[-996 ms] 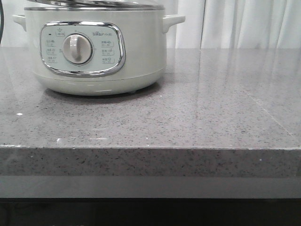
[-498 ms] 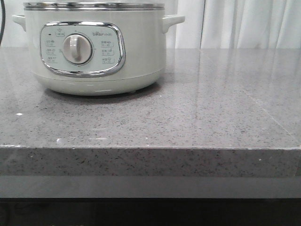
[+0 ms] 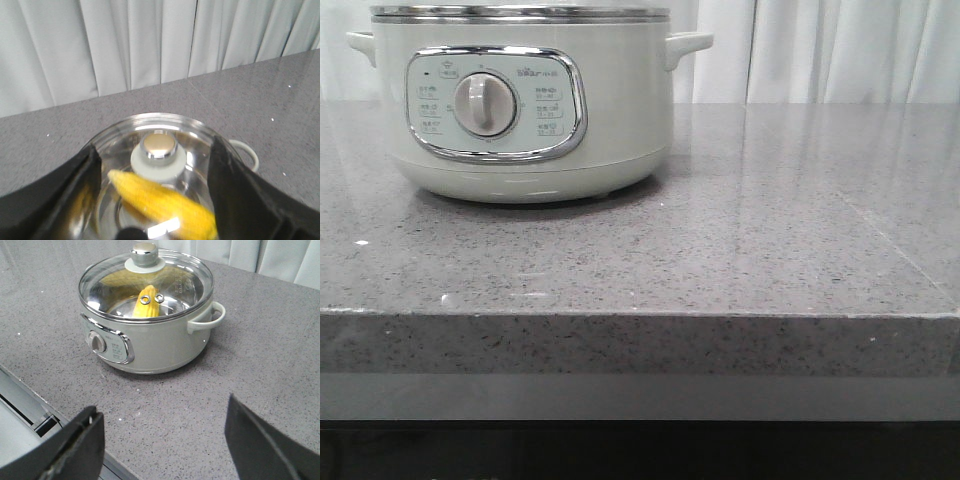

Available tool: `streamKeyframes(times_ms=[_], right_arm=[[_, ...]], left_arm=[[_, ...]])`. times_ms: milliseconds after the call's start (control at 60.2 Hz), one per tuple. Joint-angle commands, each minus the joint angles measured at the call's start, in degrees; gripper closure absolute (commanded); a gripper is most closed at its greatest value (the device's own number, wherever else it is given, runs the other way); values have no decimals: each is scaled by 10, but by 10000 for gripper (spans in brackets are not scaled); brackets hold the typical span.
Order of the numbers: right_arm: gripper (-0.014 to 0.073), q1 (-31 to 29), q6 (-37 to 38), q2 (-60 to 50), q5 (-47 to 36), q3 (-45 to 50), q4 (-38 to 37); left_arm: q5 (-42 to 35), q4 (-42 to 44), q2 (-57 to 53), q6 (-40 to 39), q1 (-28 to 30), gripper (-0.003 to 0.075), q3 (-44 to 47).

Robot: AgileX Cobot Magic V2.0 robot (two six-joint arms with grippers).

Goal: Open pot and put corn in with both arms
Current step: 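Release the lid knob and raise the left gripper away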

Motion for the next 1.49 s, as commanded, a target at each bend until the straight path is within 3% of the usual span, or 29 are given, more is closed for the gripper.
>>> streamKeyframes(times_ms=[0,249,465,1378,1477], right_arm=[[64,-2,-4,-2,-44,-12,3],[64,-2,-4,-2,-44,-12,3],[64,-2,-4,-2,-44,-12,3],[66,-2,-4,-2,-44,-12,3],[150,-2,-4,-2,-43,-12,3]], left_arm=[[-22,-2,-73,-1,-3,272,34],[-26,-28,-236,-2,-3,273,208],[-32,-42,-320,-2,-3,281,293],[-33,-42,-329,-2,-3,282,307],[-33,-42,-329,-2,-3,307,307]])
